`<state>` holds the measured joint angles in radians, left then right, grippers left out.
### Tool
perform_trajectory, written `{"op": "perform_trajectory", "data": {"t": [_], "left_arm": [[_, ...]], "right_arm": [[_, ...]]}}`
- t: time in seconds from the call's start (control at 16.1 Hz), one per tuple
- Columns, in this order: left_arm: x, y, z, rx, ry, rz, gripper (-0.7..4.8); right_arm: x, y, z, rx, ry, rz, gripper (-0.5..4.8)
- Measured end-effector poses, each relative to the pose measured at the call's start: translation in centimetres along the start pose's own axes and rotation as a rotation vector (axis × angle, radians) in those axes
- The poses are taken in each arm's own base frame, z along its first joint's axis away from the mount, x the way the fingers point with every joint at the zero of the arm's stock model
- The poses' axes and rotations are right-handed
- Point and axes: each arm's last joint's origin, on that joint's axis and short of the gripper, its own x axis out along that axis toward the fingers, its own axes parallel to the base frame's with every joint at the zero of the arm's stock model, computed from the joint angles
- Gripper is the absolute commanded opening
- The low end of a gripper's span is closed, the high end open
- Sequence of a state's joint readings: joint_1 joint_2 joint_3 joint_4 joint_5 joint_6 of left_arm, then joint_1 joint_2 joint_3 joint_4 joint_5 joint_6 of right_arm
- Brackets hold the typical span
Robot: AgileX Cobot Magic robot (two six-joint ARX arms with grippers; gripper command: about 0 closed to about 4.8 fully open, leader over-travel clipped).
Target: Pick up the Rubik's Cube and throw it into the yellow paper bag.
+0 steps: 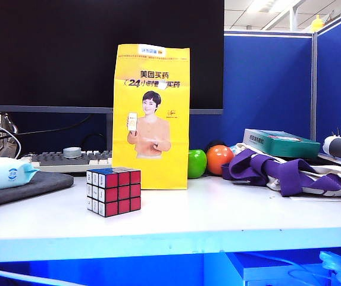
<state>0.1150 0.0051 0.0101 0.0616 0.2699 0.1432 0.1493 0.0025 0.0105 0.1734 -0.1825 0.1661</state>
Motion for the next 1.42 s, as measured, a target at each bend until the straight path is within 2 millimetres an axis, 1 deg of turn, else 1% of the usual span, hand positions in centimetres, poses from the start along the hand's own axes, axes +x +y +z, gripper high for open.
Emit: {"op": "perform_trajectory", "data": {"t": [0.25,0.43,0.5,0.62,0.81,0.87,0.99,1.05,1.11,1.24,1.42], "left_arm": [[-0.3,0.8,1.1,-0.039,-0.117,-0.006,0.17],[-0.3,0.7,0.8,-0.100,-0.087,-0.014,0.10],[-0.2,0.7,0.6,-0.109,-0.071,-0.002,-0.05],[-0.2,0.8,0.5,-0.116,-0.059,0.034,-0.05],[-0.2,0.7,0.5,-0.128,-0.059,0.027,-0.04],[-0.2,0.5,0.5,-0.133,-0.061,0.008,0.02],[-0.1,0.3,0.3,-0.143,-0.039,-0.026,0.38],[-0.1,0.2,0.0,-0.152,-0.014,-0.044,0.64],[-0.1,0.1,-0.2,-0.158,0.008,-0.054,1.02],[-0.1,0.1,-0.2,-0.156,0.006,-0.061,1.15],[-0.1,0.2,0.5,-0.143,-0.062,-0.058,1.16]], "right_arm": [[0.0,0.0,0.0,-0.001,-0.002,-0.005,-0.01],[0.0,-0.1,-0.1,0.001,0.004,-0.020,-0.01],[0.0,-0.1,-0.1,0.001,0.004,-0.037,-0.01],[0.0,-0.2,-0.1,0.002,0.005,-0.062,-0.01],[0.0,-0.3,-0.2,0.003,0.014,-0.082,-0.01],[0.0,-0.3,-0.3,0.004,0.021,-0.083,0.00],[0.0,-0.3,-0.4,0.006,0.030,-0.085,-0.01],[0.0,-0.3,-0.5,0.018,0.044,-0.087,-0.01],[0.0,-0.3,-0.6,0.024,0.056,-0.089,-0.01],[-0.1,-0.4,-0.9,0.032,0.084,-0.090,-0.01],[-0.1,-0.4,-1.0,0.033,0.096,-0.092,-0.01]]}}
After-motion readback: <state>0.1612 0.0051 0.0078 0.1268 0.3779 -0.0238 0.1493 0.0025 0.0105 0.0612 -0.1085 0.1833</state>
